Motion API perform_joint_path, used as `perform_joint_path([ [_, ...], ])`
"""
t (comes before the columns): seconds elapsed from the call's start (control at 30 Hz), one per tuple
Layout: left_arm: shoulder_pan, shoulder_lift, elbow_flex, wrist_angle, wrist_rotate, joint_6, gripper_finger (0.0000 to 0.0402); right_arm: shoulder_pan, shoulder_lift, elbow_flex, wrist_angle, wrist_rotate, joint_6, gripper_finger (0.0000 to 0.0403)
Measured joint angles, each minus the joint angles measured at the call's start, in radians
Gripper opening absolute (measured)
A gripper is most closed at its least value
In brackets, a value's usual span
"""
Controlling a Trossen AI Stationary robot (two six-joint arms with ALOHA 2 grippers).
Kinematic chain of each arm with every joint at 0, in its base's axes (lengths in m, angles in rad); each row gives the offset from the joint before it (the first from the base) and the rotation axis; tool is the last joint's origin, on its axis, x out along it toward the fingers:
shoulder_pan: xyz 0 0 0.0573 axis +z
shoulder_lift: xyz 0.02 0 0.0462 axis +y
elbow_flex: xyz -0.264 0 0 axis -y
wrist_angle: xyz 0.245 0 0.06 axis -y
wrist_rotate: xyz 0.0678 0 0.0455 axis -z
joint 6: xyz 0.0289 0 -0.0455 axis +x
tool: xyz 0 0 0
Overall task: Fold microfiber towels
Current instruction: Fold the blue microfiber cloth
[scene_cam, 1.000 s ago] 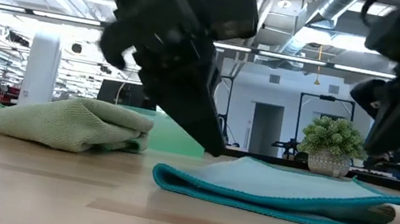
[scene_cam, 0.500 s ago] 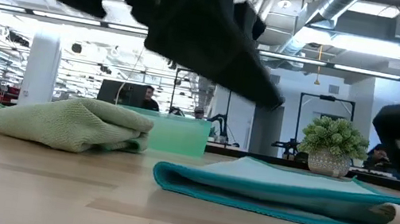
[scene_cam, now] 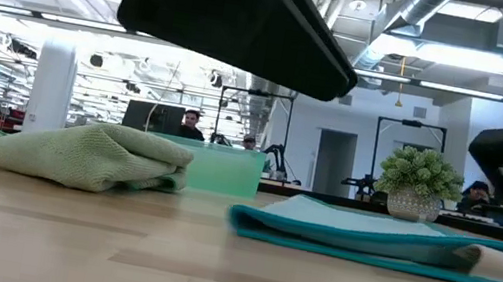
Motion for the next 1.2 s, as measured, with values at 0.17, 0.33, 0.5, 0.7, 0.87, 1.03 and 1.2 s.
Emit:
perform_joint_path([
  [0.17, 0.013, 0.029, 0.001, 0.011, -0.027, -0.005, 0.0126, 0.039, -0.088, -0.005, -0.154, -0.002, 0.042, 0.0011],
  [0.33, 0.047, 0.118, 0.001, 0.059, -0.037, 0.046, 0.0149, 0.091, -0.124, -0.005, -0.216, 0.048, 0.115, 0.0037],
  [0.5, 0.055, 0.133, 0.023, 0.041, -0.016, 0.052, 0.0147, 0.116, -0.116, -0.005, -0.214, 0.056, 0.131, 0.0037],
  [0.7, 0.067, 0.133, 0.023, 0.021, 0.002, 0.050, 0.0108, 0.123, -0.118, -0.005, -0.211, 0.056, 0.131, 0.0015],
  [0.87, 0.083, 0.133, 0.022, 0.009, -0.004, 0.027, 0.0060, 0.123, -0.118, -0.005, -0.212, 0.054, 0.131, 0.0028],
  [1.03, 0.087, 0.133, 0.022, -0.010, 0.021, 0.017, 0.0014, 0.124, -0.119, -0.005, -0.223, 0.047, 0.133, 0.0036],
  [1.2, 0.076, 0.132, 0.022, -0.002, 0.016, 0.016, 0.0004, 0.134, -0.119, -0.004, -0.256, 0.045, 0.188, 0.0023],
])
